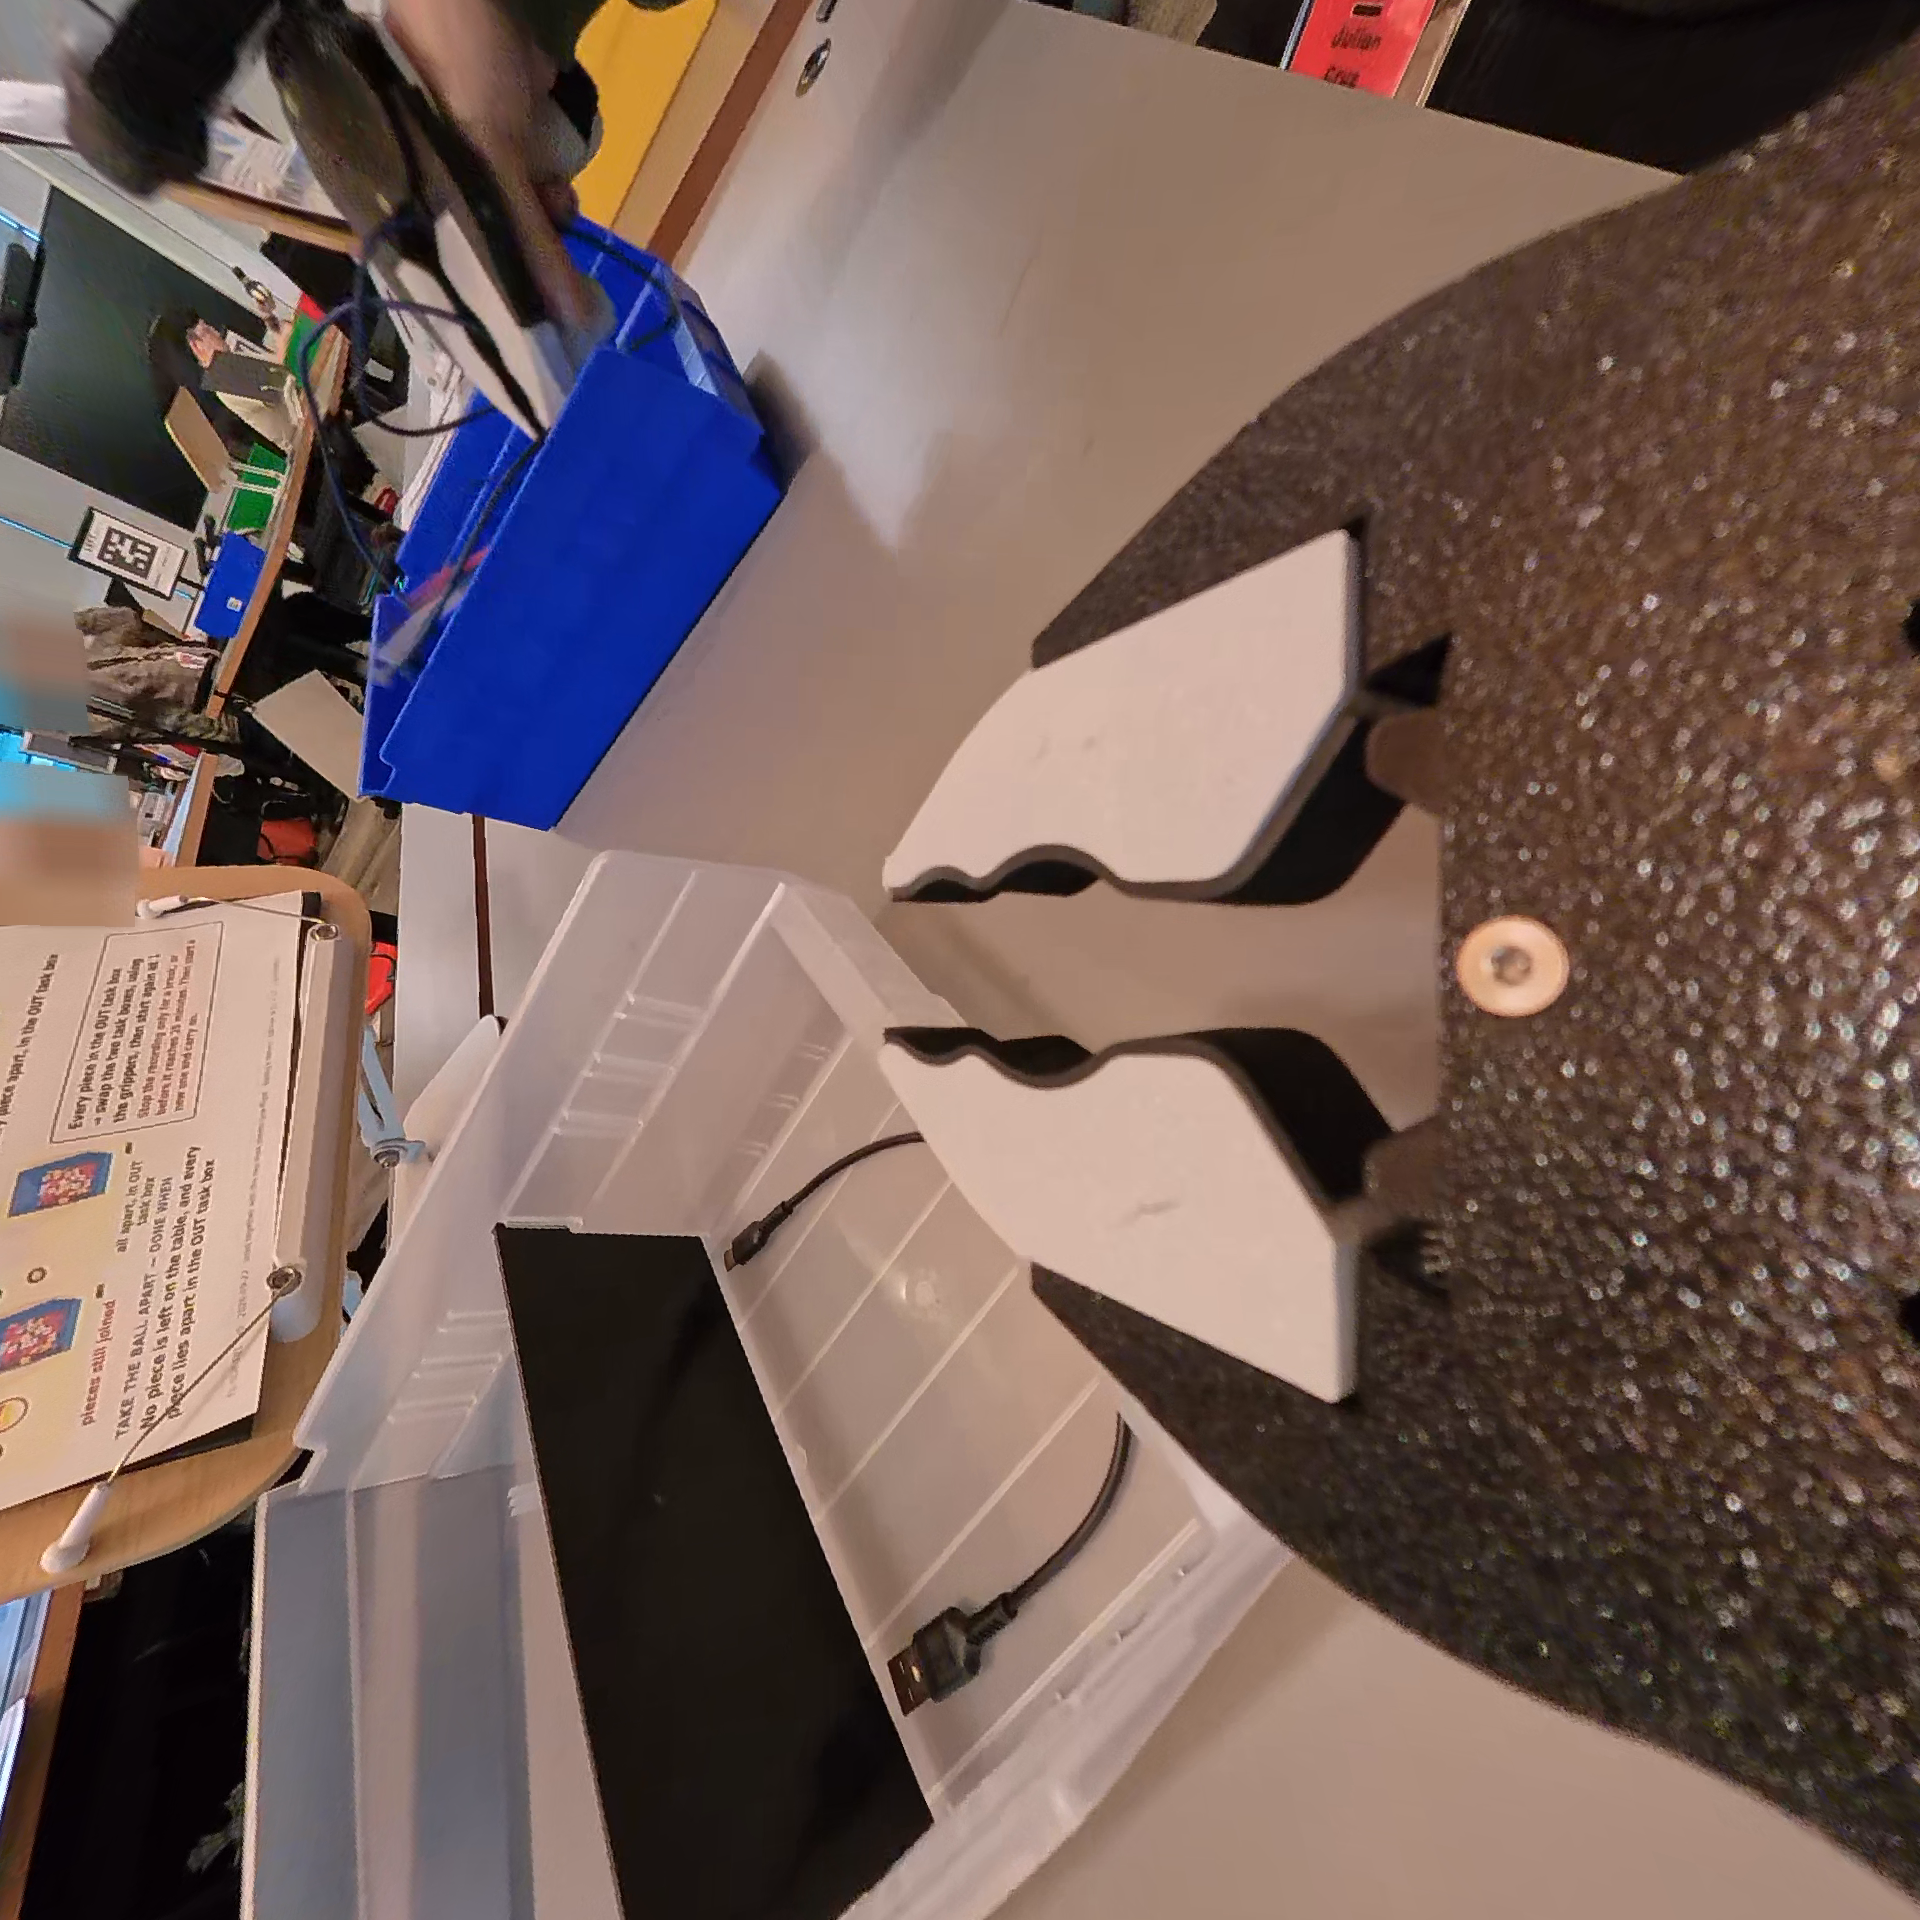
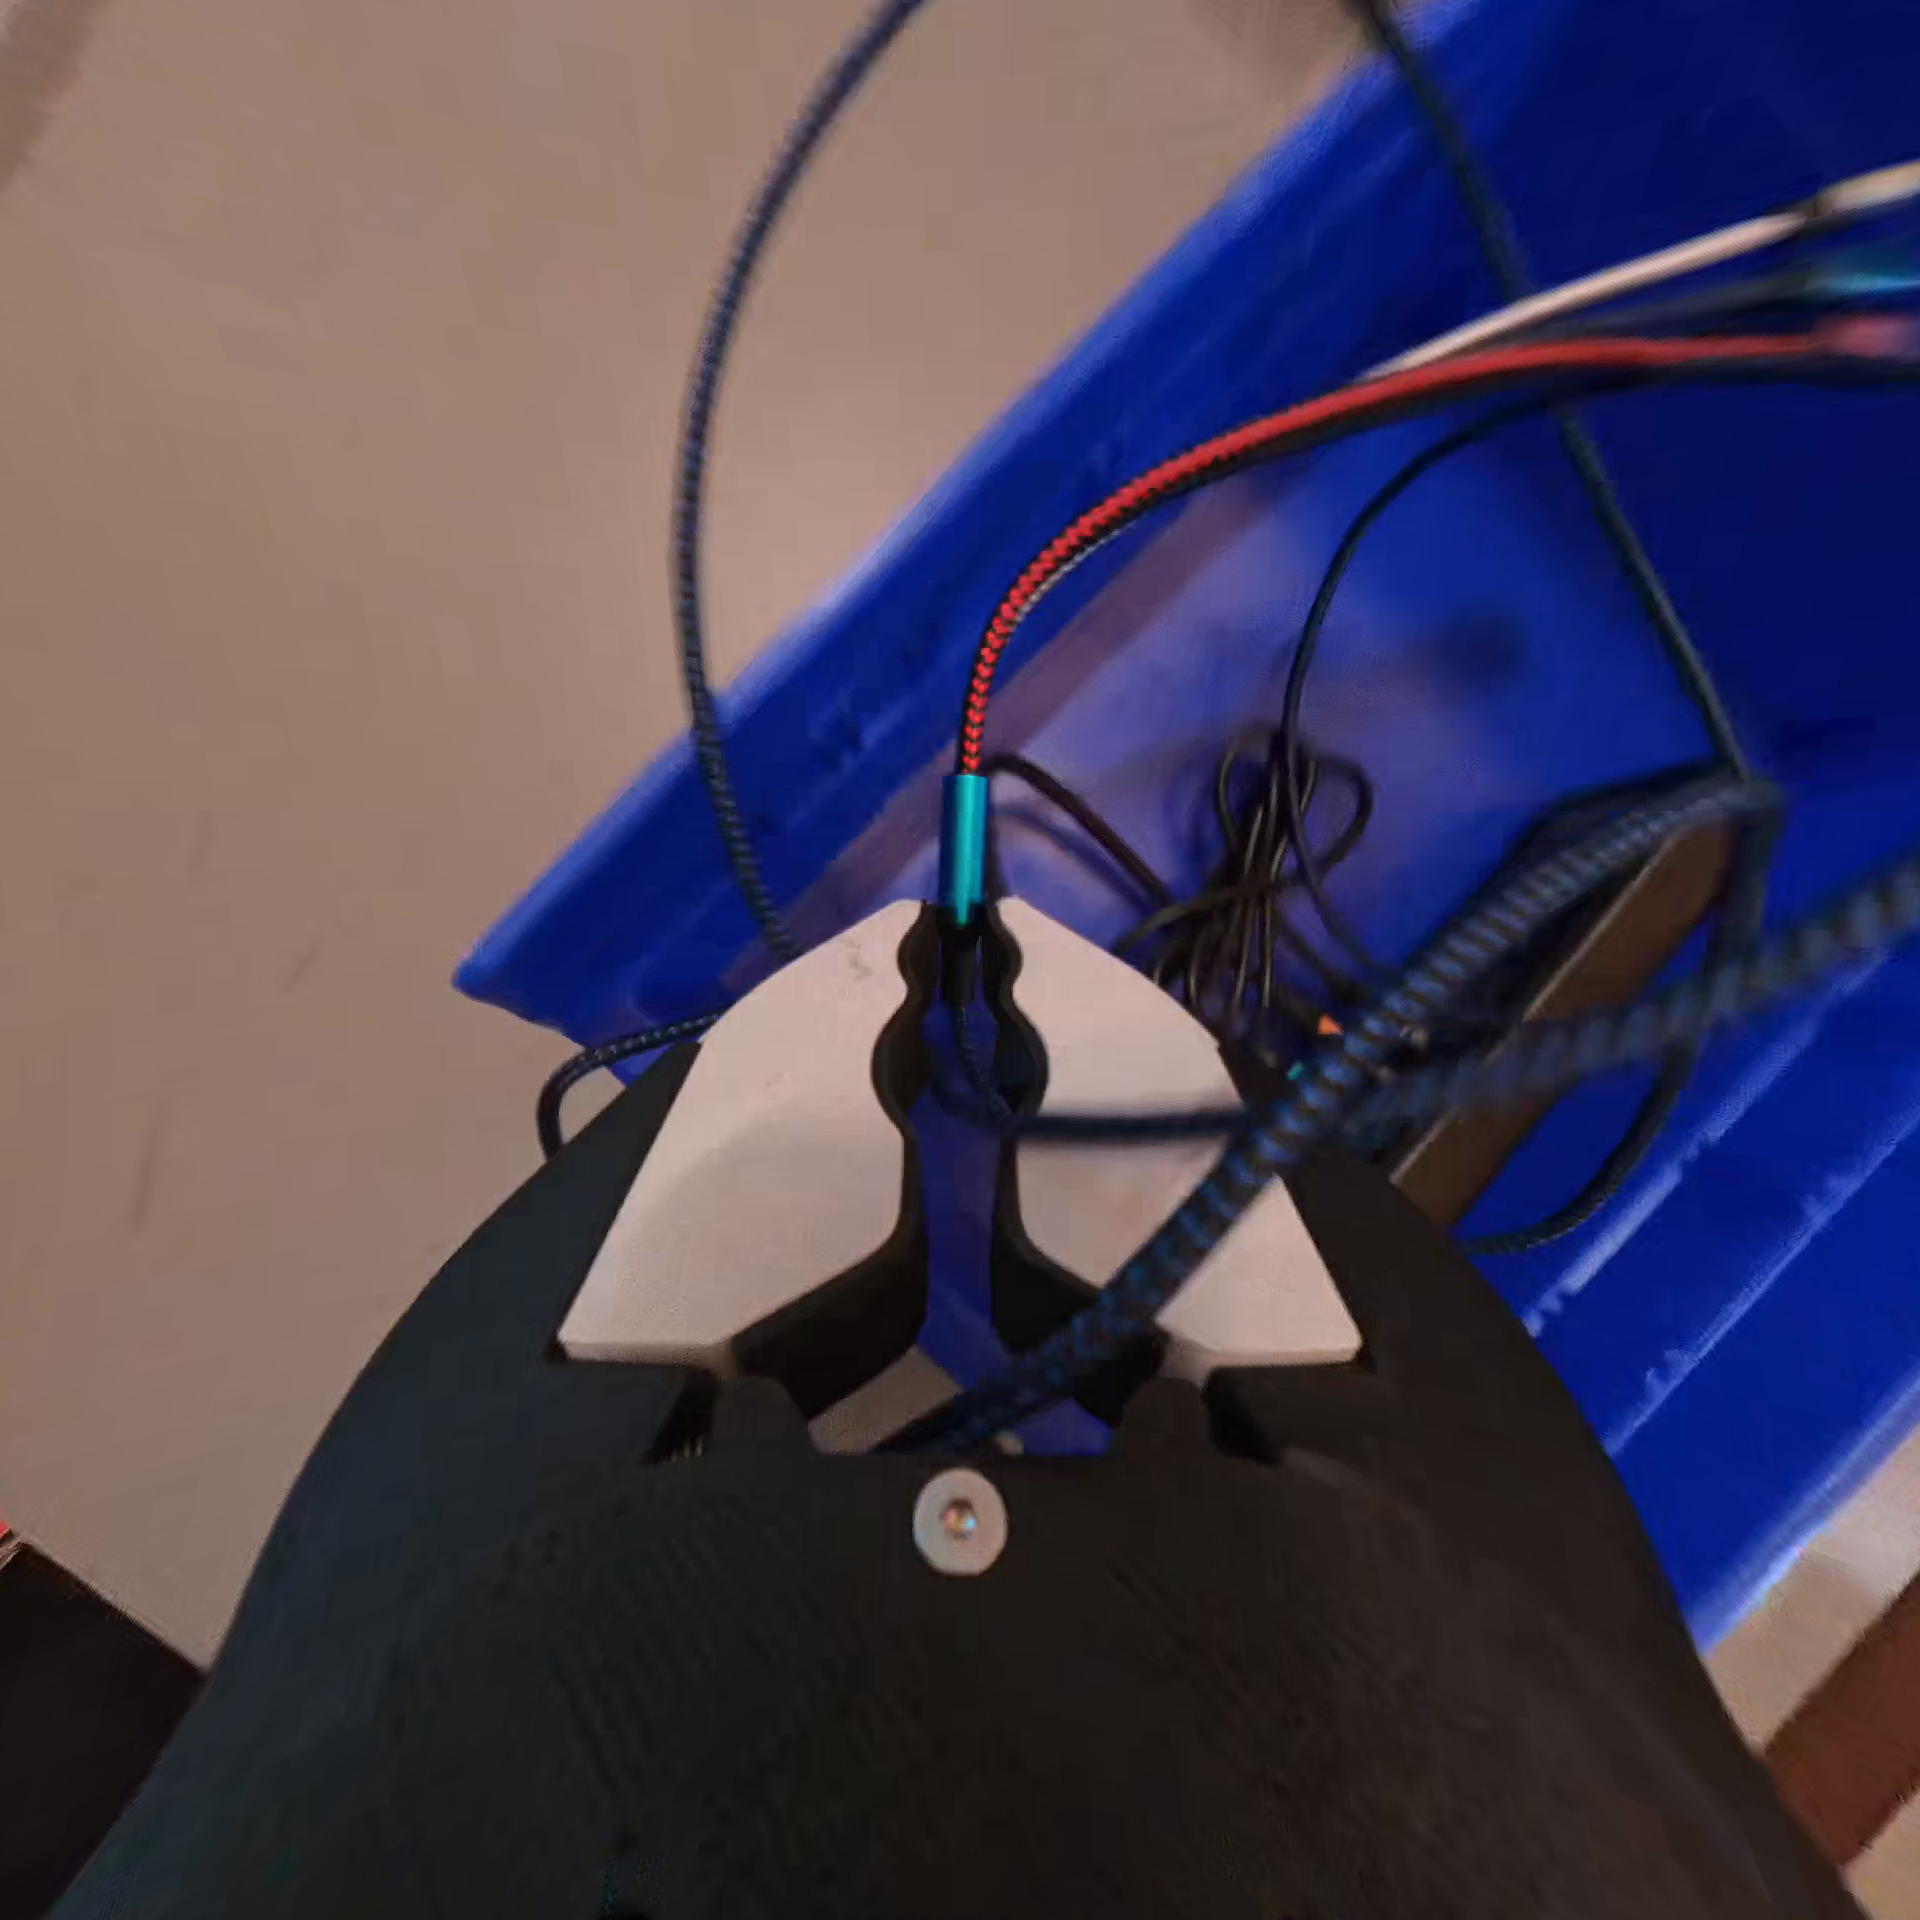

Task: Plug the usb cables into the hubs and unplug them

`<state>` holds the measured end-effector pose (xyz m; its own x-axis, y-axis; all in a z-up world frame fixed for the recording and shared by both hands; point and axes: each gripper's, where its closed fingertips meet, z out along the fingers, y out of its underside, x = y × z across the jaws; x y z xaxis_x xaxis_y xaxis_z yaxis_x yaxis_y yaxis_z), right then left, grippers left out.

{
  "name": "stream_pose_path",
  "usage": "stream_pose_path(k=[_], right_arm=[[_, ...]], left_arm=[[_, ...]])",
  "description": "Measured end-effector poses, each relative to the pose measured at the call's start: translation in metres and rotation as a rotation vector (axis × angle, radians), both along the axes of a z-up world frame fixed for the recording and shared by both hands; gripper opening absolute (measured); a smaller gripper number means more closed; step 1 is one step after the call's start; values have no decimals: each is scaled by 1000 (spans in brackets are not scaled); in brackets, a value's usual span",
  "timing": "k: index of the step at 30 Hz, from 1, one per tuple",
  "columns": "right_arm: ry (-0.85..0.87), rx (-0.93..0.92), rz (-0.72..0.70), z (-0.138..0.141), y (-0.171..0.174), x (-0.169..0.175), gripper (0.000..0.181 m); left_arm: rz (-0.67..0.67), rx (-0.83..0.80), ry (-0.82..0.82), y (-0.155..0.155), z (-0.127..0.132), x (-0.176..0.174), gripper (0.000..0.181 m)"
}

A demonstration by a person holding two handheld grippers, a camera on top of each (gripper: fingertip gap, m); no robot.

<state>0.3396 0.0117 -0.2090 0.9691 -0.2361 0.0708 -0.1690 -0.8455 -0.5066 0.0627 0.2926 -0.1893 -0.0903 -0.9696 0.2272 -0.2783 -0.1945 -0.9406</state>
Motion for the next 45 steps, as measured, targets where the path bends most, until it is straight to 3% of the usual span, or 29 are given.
stream_pose_path(k=[3, 5, 6, 8, 10, 12, 14, 16, 18, 19, 23, 27, 29, 32, 33, 35, 37, 41, 45], right_arm=[[6, -142, -54, -22, -17, 13, 10], [30, -182, -67, -19, -24, 18, 30], [53, -208, -54, -14, -30, 16, 49], [82, -251, -30, 3, -43, 15, 81], [25, -280, -26, 24, -58, 24, 100], [-22, -250, -23, 48, -64, 28, 108], [-47, -158, -42, 76, -61, 26, 104], [-158, -35, -87, 108, -50, 31, 105], [-272, 118, -103, 134, -29, 25, 105], [-265, 169, -66, 138, -16, 10, 105], [-220, 254, 87, 128, 33, -54, 89], [-220, 309, 180, 112, 72, -99, 89], [-181, 328, 247, 99, 90, -123, 89], [-115, 368, 330, 80, 122, -154, 90], [-101, 367, 348, 73, 132, -161, 90], [-106, 344, 390, 62, 147, -174, 90], [-116, 330, 442, 53, 159, -184, 92], [-97, 298, 478, 39, 176, -193, 91], [-73, 270, 510, 29, 190, -200, 90]], left_arm=[[-8, 4, 9, -3, -1, 1, 22], [-15, 13, 18, -5, -2, 0, 22], [-16, 19, 21, -5, -2, 0, 22], [-11, 26, 24, -3, -2, -1, 22], [-5, 16, 21, -1, -2, -2, 22], [-1, 3, 12, 1, -1, -2, 22], [23, 10, 0, 6, 0, -2, 22], [157, 53, -2, 27, 1, -4, 25], [449, 117, 47, 71, -5, -17, 22], [515, 147, 38, 82, -4, -21, 21], [595, 268, 63, 89, -2, -24, 30], [834, 421, -119, 105, 43, -52, 31], [791, 360, 5, 115, 20, -45, 45], [735, 227, 212, 136, -33, -31, 25], [674, 197, 194, 134, -38, -24, 18], [683, 144, 151, 140, -34, -25, 5], [721, 189, 177, 151, -35, -37, 2], [788, 80, 158, 178, -34, -75, 2], [731, 130, 148, 191, -34, -92, 5]])
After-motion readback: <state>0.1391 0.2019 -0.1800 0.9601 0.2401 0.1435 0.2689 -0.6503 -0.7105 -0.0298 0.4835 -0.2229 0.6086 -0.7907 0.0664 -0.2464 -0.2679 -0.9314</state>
